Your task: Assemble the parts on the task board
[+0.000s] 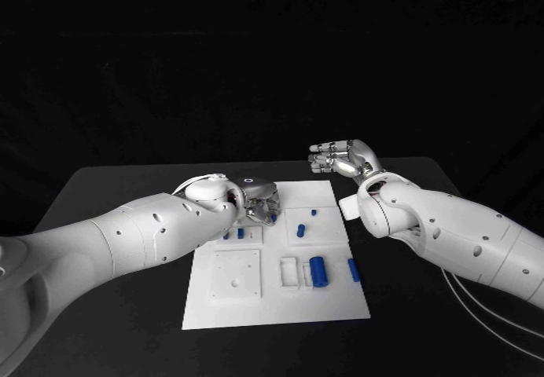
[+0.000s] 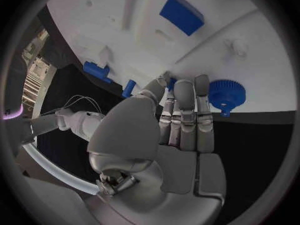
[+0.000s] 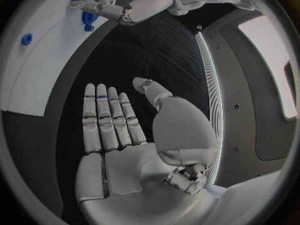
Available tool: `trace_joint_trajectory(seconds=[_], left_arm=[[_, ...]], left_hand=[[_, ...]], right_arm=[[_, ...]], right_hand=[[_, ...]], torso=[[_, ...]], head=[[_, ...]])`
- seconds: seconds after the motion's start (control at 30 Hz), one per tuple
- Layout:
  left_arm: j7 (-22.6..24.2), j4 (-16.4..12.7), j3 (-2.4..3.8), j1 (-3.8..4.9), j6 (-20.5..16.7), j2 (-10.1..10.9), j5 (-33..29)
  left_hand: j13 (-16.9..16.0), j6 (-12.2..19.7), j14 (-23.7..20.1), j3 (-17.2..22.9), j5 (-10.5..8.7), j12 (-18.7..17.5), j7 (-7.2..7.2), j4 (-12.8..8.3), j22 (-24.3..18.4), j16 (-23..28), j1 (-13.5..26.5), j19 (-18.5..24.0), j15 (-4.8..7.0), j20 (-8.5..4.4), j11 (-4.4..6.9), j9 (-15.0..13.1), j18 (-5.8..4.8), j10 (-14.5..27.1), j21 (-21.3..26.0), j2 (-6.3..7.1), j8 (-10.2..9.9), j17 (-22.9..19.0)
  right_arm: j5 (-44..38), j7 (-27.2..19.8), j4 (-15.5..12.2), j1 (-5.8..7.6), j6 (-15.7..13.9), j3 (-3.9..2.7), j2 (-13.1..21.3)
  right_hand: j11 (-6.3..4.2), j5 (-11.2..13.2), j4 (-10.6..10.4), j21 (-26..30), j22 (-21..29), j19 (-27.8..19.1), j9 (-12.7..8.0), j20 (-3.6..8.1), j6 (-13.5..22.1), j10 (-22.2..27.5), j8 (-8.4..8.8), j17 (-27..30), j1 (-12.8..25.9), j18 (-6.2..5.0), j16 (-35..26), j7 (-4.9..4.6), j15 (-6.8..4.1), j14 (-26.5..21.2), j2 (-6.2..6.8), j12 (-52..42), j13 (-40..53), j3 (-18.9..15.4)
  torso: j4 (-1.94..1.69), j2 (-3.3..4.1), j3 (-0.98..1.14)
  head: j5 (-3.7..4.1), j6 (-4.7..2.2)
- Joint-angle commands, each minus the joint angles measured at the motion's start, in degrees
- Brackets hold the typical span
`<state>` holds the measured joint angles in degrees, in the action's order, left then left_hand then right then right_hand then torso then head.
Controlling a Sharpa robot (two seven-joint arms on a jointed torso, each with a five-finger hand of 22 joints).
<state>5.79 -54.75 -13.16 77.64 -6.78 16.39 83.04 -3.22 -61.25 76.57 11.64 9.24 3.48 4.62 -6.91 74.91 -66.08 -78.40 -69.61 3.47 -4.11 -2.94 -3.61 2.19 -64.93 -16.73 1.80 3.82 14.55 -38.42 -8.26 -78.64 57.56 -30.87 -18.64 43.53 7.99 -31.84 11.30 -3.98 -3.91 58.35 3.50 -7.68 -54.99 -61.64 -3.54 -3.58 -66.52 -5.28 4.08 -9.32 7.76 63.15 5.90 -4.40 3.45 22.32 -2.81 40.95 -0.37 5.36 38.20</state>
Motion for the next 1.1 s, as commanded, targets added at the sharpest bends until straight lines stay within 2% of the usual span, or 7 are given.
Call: trace_joint_trajectory(seconds=[0.03,0.23,0.43,0.67,0.87,1.0,1.1], left_arm=[[-0.21,0.02,-0.09,-0.19,2.30,-0.20,-0.34],[-0.62,0.04,-0.09,-0.21,2.92,-0.22,-0.29],[-1.18,-0.07,-0.09,-0.22,3.07,-0.12,-0.24],[-0.86,-0.34,-0.09,-0.23,1.28,0.01,-0.46],[-0.33,-1.32,-0.05,-0.24,-1.91,0.95,-2.15],[-0.09,-3.41,0.44,-0.27,-3.64,2.71,-3.65],[0.05,-5.21,1.48,-0.28,-4.56,4.15,-4.79]], left_hand=[[-0.02,-0.95,0.47,0.76,-0.24,-0.22,0.01,0.38,1.32,-0.10,-0.10,-0.26,-0.12,-0.05,-0.02,0.04,0.92,-1.04,-0.18,-0.66,-0.27,0.14],[-0.04,-3.55,0.77,2.34,-0.08,-0.21,0.50,0.29,1.44,-0.49,-1.10,-0.35,-0.19,-0.15,0.15,-0.03,1.11,-4.25,-1.12,-1.65,-0.20,0.44],[-0.10,-5.96,1.59,3.40,-0.58,-0.17,0.92,-0.70,1.51,-1.59,-2.43,-0.46,-0.37,-0.09,0.46,-0.11,1.80,-7.50,-3.27,-2.77,-0.19,1.08],[-0.12,-7.92,2.23,3.77,-0.53,-0.17,0.60,-1.41,1.42,-1.62,-2.01,0.01,-0.24,-0.11,0.95,-0.18,2.24,-9.50,-5.89,-3.34,-0.20,1.25],[-0.10,-7.59,2.72,4.66,0.51,-0.20,0.77,-2.19,1.39,-1.35,-1.70,0.29,-0.43,-0.05,0.77,-0.13,2.61,-9.36,-7.52,-3.24,-0.22,1.32],[-0.10,-7.69,2.96,5.53,0.58,-0.19,0.75,-2.66,1.30,-0.99,-1.18,0.65,-0.46,0.07,0.75,-0.13,2.89,-9.47,-8.60,-2.96,-0.21,1.33],[-0.10,-7.74,3.00,5.56,0.60,-0.17,0.76,-2.77,1.31,-0.97,-1.20,0.69,-0.48,0.07,0.76,-0.14,2.91,-9.49,-8.77,-2.86,-0.21,1.36]], right_arm=[[-0.18,-0.68,-0.06,0.00,0.13,-0.03,-0.11],[-0.18,-0.68,0.01,0.00,0.16,-0.03,-0.16],[-0.18,-0.69,0.08,0.00,0.16,-0.03,-0.16],[-0.22,-0.73,0.13,0.00,0.13,-0.03,-0.25],[-0.28,-0.76,0.21,0.00,0.06,-0.03,-0.29],[-0.34,-0.77,0.37,0.00,0.08,-0.03,-0.30],[-0.36,-0.76,0.54,0.00,0.06,-0.03,-0.20]], right_hand=[[0.24,-0.34,-0.02,-0.19,0.08,0.28,-0.05,-0.09,0.08,-0.14,0.10,0.06,0.11,-0.96,-0.24,-0.01,0.19,0.18,0.23,0.27,-0.06,0.22],[0.24,-0.34,-0.02,-0.19,0.08,0.28,-0.05,-0.09,0.08,-0.14,0.10,0.06,0.11,-0.96,-0.24,-0.01,0.19,0.18,0.23,0.27,-0.06,0.22],[0.22,-0.36,-0.05,-0.19,0.08,0.29,-0.05,-0.09,-0.01,-0.16,0.09,0.06,0.18,-0.95,-0.24,0.00,0.17,0.18,0.20,0.26,-0.06,0.20],[0.22,-0.36,-0.05,-0.19,0.08,0.29,-0.05,-0.09,-0.01,-0.16,0.09,0.06,0.18,-0.95,-0.24,0.00,0.17,0.18,0.20,0.26,-0.06,0.20],[0.22,-0.40,0.01,-0.19,0.08,0.28,-0.05,-0.09,-0.07,-0.17,0.10,0.05,0.19,-0.94,-0.24,0.00,0.18,0.20,0.23,0.27,-0.06,0.21],[0.22,-0.41,0.03,-0.18,0.09,0.26,-0.05,-0.09,-0.07,-0.16,0.10,0.06,0.21,-0.94,-0.25,0.01,0.18,0.16,0.25,0.27,-0.06,0.19],[0.22,-0.41,0.03,-0.18,0.09,0.26,-0.05,-0.09,-0.07,-0.16,0.10,0.06,0.21,-0.94,-0.25,0.01,0.18,0.16,0.25,0.27,-0.06,0.19]], torso=[[-0.11,-0.02,-0.02],[-0.06,-0.01,-0.03],[-0.12,-0.03,-0.07],[-0.11,-0.06,-0.09],[-0.12,-0.05,-0.08],[-0.21,-0.17,-0.14],[-0.43,-0.22,-0.23]], head=[[0.18,0.08],[0.15,0.13],[0.11,0.13],[0.00,0.05],[-0.16,-0.22],[-0.15,-0.36],[-0.09,-0.31]])
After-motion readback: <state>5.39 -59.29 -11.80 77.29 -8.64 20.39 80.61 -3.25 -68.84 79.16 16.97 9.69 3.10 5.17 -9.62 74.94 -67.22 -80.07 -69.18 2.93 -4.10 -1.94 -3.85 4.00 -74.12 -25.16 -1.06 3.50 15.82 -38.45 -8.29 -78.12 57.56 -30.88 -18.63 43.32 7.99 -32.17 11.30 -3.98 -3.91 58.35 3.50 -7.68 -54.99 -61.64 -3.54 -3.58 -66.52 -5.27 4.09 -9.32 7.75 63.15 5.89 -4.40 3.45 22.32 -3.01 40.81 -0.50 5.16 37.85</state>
